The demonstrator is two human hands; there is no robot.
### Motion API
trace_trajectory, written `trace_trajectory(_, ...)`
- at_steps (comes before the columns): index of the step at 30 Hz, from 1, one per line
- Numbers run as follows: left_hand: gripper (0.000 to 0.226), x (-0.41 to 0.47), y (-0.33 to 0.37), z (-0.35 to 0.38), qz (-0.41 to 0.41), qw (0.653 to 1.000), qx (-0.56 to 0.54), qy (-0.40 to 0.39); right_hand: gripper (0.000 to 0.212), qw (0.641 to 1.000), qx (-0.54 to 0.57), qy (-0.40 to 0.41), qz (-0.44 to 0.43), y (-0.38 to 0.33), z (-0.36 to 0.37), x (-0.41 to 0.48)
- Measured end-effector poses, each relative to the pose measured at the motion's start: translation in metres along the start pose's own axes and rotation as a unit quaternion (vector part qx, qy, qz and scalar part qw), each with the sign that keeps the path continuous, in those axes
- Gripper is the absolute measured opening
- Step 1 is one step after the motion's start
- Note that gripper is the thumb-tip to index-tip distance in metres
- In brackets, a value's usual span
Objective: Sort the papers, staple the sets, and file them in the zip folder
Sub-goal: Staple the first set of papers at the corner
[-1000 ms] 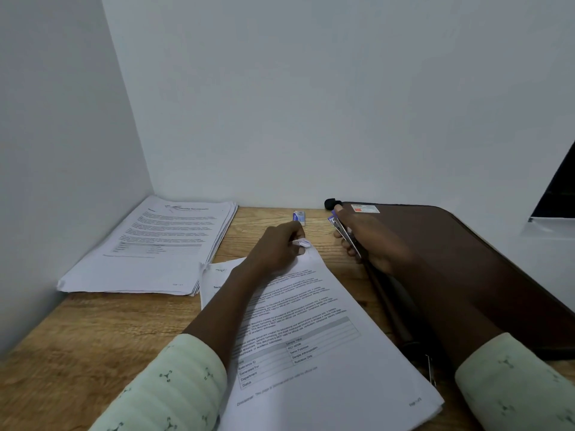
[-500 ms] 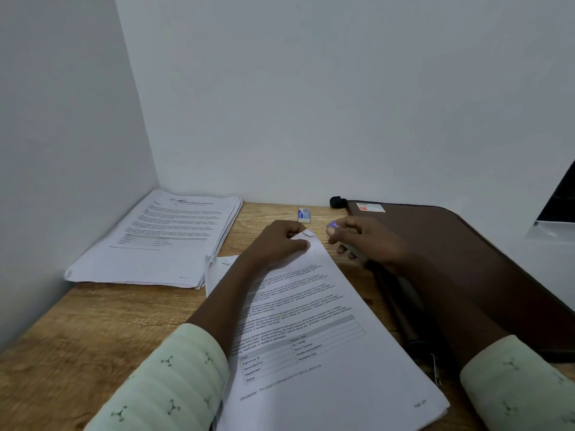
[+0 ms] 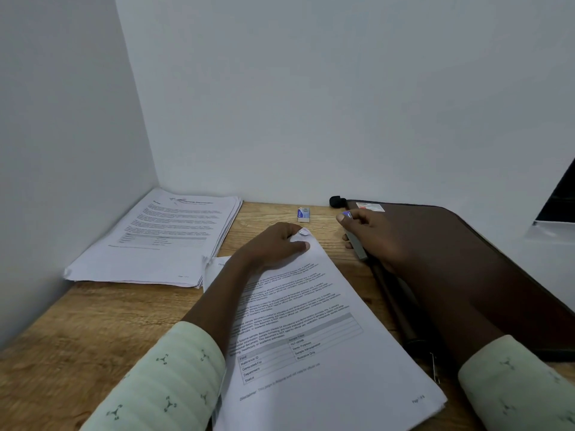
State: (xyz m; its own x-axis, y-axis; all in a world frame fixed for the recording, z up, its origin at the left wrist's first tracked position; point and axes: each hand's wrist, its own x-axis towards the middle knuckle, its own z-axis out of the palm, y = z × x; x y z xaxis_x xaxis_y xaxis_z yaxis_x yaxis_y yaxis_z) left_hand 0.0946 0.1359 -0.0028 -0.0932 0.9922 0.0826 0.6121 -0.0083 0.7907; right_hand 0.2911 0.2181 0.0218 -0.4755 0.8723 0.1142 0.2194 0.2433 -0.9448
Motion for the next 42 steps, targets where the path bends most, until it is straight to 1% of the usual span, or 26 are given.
trace_trajectory(1,0.015,0.0,0.001,-0.001,0.001,1.0,0.0,-0.002,0.032,0.999,-0.036,0.015,-0.003,0.0,0.001,-0.001)
trace_trajectory(2,0.017,-0.001,0.001,-0.001,0.003,1.0,0.004,-0.005,0.034,0.995,-0.099,0.031,-0.012,0.0,0.002,-0.001)
trace_trajectory(4,0.018,-0.001,0.005,-0.002,0.009,1.0,0.016,-0.004,0.039,0.971,-0.23,0.054,-0.032,0.003,0.006,0.002)
trace_trajectory(5,0.018,-0.002,0.007,-0.003,0.012,1.0,0.018,-0.002,0.043,0.96,-0.272,0.057,-0.034,0.004,0.008,0.003)
trace_trajectory(7,0.018,-0.004,0.014,-0.004,0.018,1.0,0.01,0.0,0.045,0.947,-0.315,0.054,-0.036,0.008,0.013,0.006)
trace_trajectory(9,0.017,-0.007,0.02,-0.006,0.026,1.0,-0.001,0.001,0.036,0.943,-0.326,0.052,-0.048,0.007,0.013,0.003)
trace_trajectory(10,0.016,-0.008,0.022,-0.007,0.028,1.0,-0.003,0.002,0.028,0.95,-0.302,0.054,-0.052,0.003,0.011,0.002)
trace_trajectory(11,0.016,-0.009,0.023,-0.008,0.028,1.0,-0.003,0.006,0.02,0.972,-0.228,0.05,-0.037,-0.001,0.008,0.0)
trace_trajectory(12,0.016,-0.009,0.023,-0.008,0.028,1.0,-0.002,0.012,0.018,0.994,-0.11,0.028,0.004,-0.006,0.006,-0.002)
trace_trajectory(13,0.017,-0.01,0.024,-0.009,0.028,0.999,-0.003,0.023,0.019,0.998,0.007,-0.004,0.061,-0.012,0.004,-0.005)
trace_trajectory(14,0.017,-0.009,0.024,-0.01,0.032,0.999,-0.003,0.037,0.018,0.992,0.077,-0.035,0.098,-0.017,0.002,-0.008)
trace_trajectory(15,0.016,-0.009,0.025,-0.01,0.037,0.998,-0.002,0.05,0.016,0.987,0.094,-0.063,0.114,-0.02,0.002,-0.01)
trace_trajectory(16,0.014,-0.009,0.026,-0.011,0.041,0.997,-0.002,0.058,0.018,0.988,0.072,-0.087,0.109,-0.021,0.003,-0.011)
trace_trajectory(17,0.012,-0.009,0.029,-0.012,0.048,0.997,-0.004,0.059,0.025,0.991,0.035,-0.1,0.086,-0.021,0.004,-0.013)
trace_trajectory(19,0.013,-0.011,0.036,-0.016,0.058,0.997,-0.014,0.047,0.034,0.995,-0.028,-0.092,0.021,-0.025,0.008,-0.016)
trace_trajectory(22,0.011,-0.015,0.047,-0.025,0.071,0.997,-0.018,0.039,0.031,0.995,-0.046,-0.085,-0.024,-0.032,0.006,-0.018)
trace_trajectory(25,0.013,-0.019,0.057,-0.03,0.09,0.995,-0.038,0.036,0.039,0.99,-0.07,-0.106,-0.058,-0.034,0.006,-0.019)
trace_trajectory(27,0.02,-0.024,0.063,-0.033,0.095,0.993,-0.055,0.035,0.03,0.993,-0.039,-0.088,-0.072,-0.037,0.008,-0.021)
trace_trajectory(29,0.022,-0.028,0.07,-0.038,0.106,0.99,-0.084,0.046,0.029,0.994,0.021,-0.085,-0.057,-0.044,0.007,-0.022)
trace_trajectory(31,0.019,-0.033,0.075,-0.046,0.129,0.982,-0.121,0.059,0.027,0.991,0.08,-0.093,-0.053,-0.05,0.005,-0.024)
trace_trajectory(34,0.02,-0.04,0.082,-0.055,0.154,0.972,-0.172,0.038,0.026,0.979,0.143,-0.122,-0.073,-0.055,0.003,-0.029)
trace_trajectory(36,0.022,-0.043,0.086,-0.058,0.164,0.969,-0.183,0.019,0.02,0.972,0.162,-0.146,-0.094,-0.057,0.003,-0.033)
trace_trajectory(42,0.024,-0.046,0.089,-0.063,0.174,0.965,-0.196,-0.005,0.017,0.96,0.178,-0.163,-0.143,-0.059,0.002,-0.032)
